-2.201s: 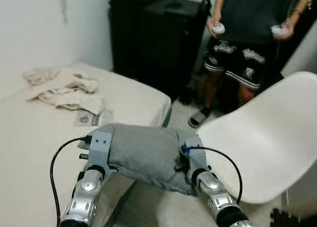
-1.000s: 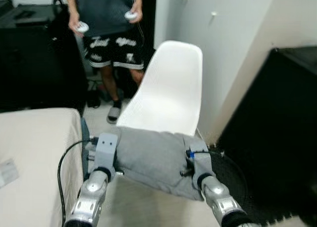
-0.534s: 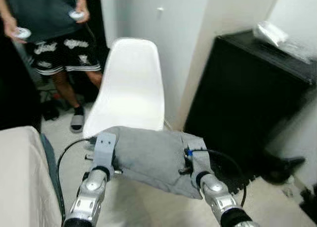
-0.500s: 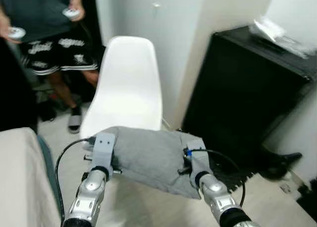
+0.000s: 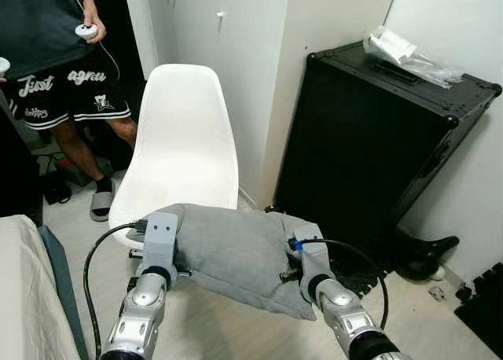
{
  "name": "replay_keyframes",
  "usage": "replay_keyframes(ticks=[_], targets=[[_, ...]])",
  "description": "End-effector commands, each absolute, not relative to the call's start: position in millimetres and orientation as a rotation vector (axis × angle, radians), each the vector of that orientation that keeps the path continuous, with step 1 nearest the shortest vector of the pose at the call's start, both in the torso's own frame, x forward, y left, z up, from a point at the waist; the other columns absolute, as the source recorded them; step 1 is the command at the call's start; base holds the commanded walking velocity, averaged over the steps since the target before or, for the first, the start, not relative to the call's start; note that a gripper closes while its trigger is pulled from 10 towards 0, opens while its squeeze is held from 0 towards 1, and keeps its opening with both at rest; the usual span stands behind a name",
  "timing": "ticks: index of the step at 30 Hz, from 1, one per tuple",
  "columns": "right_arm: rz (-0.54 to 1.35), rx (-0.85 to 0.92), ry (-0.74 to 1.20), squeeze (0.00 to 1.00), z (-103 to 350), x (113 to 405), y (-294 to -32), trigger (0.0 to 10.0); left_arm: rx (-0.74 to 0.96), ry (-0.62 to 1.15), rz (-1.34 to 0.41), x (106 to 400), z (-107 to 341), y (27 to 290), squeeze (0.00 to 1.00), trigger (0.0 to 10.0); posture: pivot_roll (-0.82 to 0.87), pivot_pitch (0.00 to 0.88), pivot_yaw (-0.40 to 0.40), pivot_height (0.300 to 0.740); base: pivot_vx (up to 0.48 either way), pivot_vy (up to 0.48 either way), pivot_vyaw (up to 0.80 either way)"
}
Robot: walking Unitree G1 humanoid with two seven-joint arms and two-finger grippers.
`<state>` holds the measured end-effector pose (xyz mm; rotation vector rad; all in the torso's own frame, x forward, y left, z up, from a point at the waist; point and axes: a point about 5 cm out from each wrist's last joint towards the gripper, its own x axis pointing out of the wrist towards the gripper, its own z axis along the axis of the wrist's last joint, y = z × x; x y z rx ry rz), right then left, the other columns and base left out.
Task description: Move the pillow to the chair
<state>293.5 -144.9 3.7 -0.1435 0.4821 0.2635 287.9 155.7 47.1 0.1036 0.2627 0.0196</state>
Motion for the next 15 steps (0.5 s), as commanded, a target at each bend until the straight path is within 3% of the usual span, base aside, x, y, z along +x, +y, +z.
replay_keyframes(ticks=[1,15], targets=[[0.283,-0.162,0.466,0.0,5,294,-143,10.0,0.099,0.241,0.03,289,51,154,0.0,10.0,-0.01,0.054,-0.046,0.74,0.0,0.0,0.0],[0.278,-0.168,0.449,0.0,14,305,-145,10.0,0.04,0.247,0.086,299,54,158,0.0,10.0,-0.01,0.043,-0.055,0.74,0.0,0.0,0.0]])
